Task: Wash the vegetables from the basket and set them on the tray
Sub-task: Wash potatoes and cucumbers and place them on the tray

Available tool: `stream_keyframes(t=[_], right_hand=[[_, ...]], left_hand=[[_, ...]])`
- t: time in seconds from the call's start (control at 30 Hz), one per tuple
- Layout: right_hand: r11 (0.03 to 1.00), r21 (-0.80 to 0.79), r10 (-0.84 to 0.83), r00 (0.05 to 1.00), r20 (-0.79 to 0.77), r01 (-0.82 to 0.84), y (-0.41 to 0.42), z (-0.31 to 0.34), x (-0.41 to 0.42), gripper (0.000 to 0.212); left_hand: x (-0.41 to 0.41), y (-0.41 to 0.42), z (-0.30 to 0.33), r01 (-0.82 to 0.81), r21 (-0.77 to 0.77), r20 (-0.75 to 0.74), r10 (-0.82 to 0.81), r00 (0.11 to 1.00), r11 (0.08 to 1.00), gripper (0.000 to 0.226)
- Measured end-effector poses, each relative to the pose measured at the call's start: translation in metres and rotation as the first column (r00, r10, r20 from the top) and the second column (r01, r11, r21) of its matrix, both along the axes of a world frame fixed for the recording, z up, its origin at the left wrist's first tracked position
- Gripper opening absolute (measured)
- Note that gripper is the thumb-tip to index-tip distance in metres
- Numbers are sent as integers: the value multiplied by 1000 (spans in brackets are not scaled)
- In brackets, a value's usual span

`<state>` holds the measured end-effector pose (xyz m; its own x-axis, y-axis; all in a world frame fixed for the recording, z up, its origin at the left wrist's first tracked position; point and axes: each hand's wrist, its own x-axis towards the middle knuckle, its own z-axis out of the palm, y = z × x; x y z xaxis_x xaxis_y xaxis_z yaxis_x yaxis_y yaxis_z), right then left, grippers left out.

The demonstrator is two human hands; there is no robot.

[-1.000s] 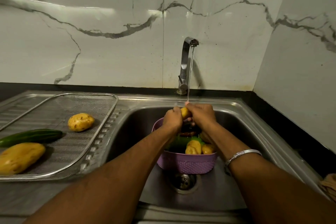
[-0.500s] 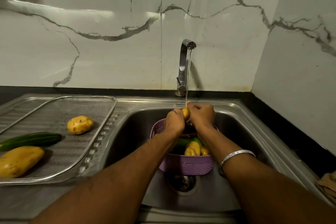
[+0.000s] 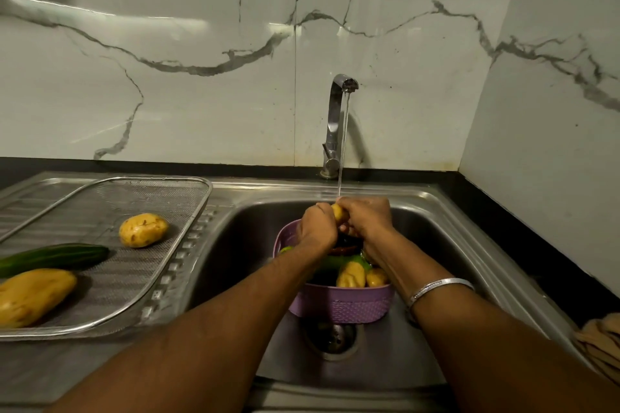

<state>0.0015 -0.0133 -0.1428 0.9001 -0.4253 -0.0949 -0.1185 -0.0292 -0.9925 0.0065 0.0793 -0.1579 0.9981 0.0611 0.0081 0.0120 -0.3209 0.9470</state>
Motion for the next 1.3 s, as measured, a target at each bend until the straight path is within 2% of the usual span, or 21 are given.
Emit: stream_keyframes(t=[0.1,0.2,0.27,0.4,0.57,0.63,0.73,0.8,0.9,1.03,1.1,1.17,1.23,1.3], right_hand=[[984,-131,-115,991,65,123,3,-2,3,26],[973,-136,-173,978,117,188,4,-4,5,32],[987,-89,-128,989,76,135,4,-4,6,30],[991,80,110,993,-35,-107,5,-1,4,14],[956,257,151,988,-16,-142,2,3,-3,9],[966,228,125,992,-3,-121,1,2,-4,13],[1000,-5,13,999,51,-12,4,-3,-1,25],[992,-99,-64,992,110,75,5,-3,2,34],[997,-16,-78,992,104,81,6,2,3,34],[994,95,58,998,-27,-55,6,5,3,28],[990,103,103,994,-37,-99,2,5,5,27],[993,57,102,995,-1,-101,-2,3,6,20],[997,-14,80,995,55,-79,-5,0,5,14],[996,-62,71,993,92,-66,-5,-3,5,14]], left_hand=[[-2,-5,-1,21,77,47,-25,999,997,44],[-2,-6,-1,21,113,80,-30,996,993,42],[-1,-2,-1,28,132,98,-41,994,991,40],[8,12,-3,-15,176,92,-1,996,984,41],[8,12,-5,-11,185,101,-8,995,983,40],[5,11,-4,-5,211,130,-23,991,977,35],[0,12,-5,-12,300,258,-69,964,954,28],[-4,11,-6,-29,388,366,-125,922,921,23],[-2,14,-8,-55,409,431,-140,891,911,22],[4,23,-13,-61,480,490,-210,846,875,24],[11,26,-16,29,485,476,-292,829,874,22],[18,26,-18,203,429,423,-394,816,880,21],[22,26,-20,334,393,406,-488,773,856,27],[24,28,-21,392,359,403,-520,753,847,34]])
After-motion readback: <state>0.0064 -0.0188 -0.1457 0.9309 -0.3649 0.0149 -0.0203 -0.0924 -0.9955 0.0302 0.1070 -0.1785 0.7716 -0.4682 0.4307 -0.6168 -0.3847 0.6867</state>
